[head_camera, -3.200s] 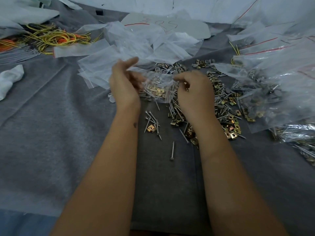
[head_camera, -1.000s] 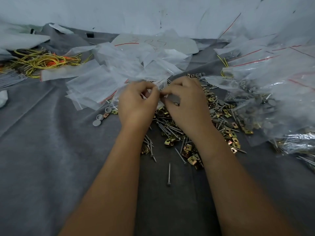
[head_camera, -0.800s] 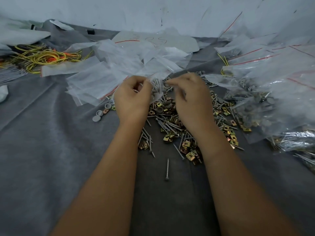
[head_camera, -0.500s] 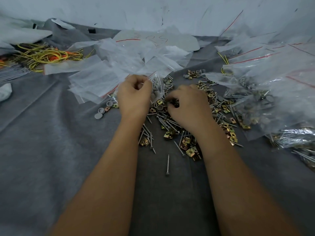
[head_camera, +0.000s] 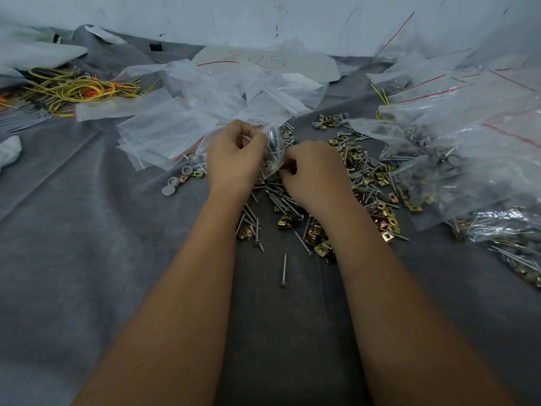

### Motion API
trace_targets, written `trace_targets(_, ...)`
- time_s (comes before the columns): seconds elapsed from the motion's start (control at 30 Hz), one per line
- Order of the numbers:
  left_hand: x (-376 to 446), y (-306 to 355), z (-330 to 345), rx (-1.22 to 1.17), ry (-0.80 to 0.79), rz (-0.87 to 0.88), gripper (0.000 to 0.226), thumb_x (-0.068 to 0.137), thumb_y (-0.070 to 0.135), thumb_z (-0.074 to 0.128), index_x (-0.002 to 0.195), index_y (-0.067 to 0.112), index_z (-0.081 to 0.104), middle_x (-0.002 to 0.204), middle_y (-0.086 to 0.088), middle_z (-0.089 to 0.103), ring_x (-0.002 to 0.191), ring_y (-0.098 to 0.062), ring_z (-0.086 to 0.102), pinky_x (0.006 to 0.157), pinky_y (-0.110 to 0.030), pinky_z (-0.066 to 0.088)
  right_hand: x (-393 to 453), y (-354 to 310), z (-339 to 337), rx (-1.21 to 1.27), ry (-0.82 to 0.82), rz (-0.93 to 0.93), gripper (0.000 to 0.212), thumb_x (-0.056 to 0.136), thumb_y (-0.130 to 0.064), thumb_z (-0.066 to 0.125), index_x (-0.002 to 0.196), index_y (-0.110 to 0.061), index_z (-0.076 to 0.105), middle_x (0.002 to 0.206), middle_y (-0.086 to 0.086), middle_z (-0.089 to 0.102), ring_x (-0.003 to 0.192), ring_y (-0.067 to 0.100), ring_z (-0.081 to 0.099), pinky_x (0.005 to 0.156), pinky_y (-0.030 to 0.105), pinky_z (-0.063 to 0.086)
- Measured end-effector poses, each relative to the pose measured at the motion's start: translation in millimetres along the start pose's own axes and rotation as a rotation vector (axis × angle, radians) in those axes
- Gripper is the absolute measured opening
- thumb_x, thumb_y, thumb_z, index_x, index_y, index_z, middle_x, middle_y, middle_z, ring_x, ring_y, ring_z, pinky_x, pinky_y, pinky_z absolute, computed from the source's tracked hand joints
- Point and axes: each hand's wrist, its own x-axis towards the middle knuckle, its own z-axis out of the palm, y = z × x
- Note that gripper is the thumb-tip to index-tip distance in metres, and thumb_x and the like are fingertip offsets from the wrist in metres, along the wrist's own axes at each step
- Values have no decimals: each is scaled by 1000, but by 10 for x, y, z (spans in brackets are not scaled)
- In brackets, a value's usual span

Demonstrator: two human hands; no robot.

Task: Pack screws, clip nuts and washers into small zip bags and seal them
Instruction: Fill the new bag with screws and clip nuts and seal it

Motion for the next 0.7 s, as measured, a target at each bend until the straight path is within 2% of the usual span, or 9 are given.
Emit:
trace_targets(0.07,7,-4,-7,4,2,8,19,82,14,59,66,25,56,44,12,52,44,-4,46,46,-19,37,-11,-3,-12,81,24,36,13,84,-15,64,97,-16,68,92,4,69,91,27,59,80,37,48)
trace_targets(0.17,5,2,-12,25,8,23,21,83,13,60,68,27,61,42,13,52,40,-1,45,42,-17,37,-23,3,-11,181,31,86,28,82,-15,66,109,-18,62,94,4,68,91,26,60,79,40,50)
trace_targets(0.27,2,-5,-11,97,26,31,23,84,18,61,66,33,61,43,15,53,39,0,45,45,-20,39,-16,31,-13,233,163,94,28,81,-13,67,108,-17,59,86,-1,64,83,20,59,74,38,51)
trace_targets(0.33,-3,-11,-8,149,24,42,22,84,23,61,66,34,62,44,14,54,41,-1,46,50,-23,41,6,27,-35,343,319,79,20,80,-11,68,97,-16,59,82,-4,61,77,15,56,68,30,50)
trace_targets(0.4,-5,-15,-2,178,6,53,16,85,27,62,70,33,65,46,10,54,43,-3,48,51,-25,42,7,-22,-51,472,408,32,15,78,-10,69,87,-17,58,81,-5,59,74,11,52,63,15,43)
trace_targets(0.47,-4,-14,3,168,-16,61,11,86,27,62,77,28,69,48,8,55,43,-6,51,49,-27,43,-5,-73,-25,516,361,-16,13,79,-10,69,83,-16,58,81,-4,60,74,10,52,63,15,42)
trace_targets(0.57,-1,-14,7,115,-15,50,12,84,23,61,77,24,70,50,10,57,44,-5,51,47,-26,43,-16,-80,34,475,222,-25,10,82,-9,67,89,-16,64,85,-6,60,80,13,54,69,33,47)
trace_targets(0.63,10,-18,8,102,26,44,18,84,21,60,69,29,66,49,13,55,44,-1,48,48,-23,41,-4,-48,18,510,266,12,10,85,-8,64,91,-17,64,87,-6,61,80,13,56,67,31,47)
trace_targets(0.7,24,-22,7,80,90,35,24,85,19,60,64,31,61,47,14,51,44,0,44,47,-20,38,9,3,-27,551,354,107,16,89,-6,58,88,-22,62,89,-8,60,78,8,55,64,23,44)
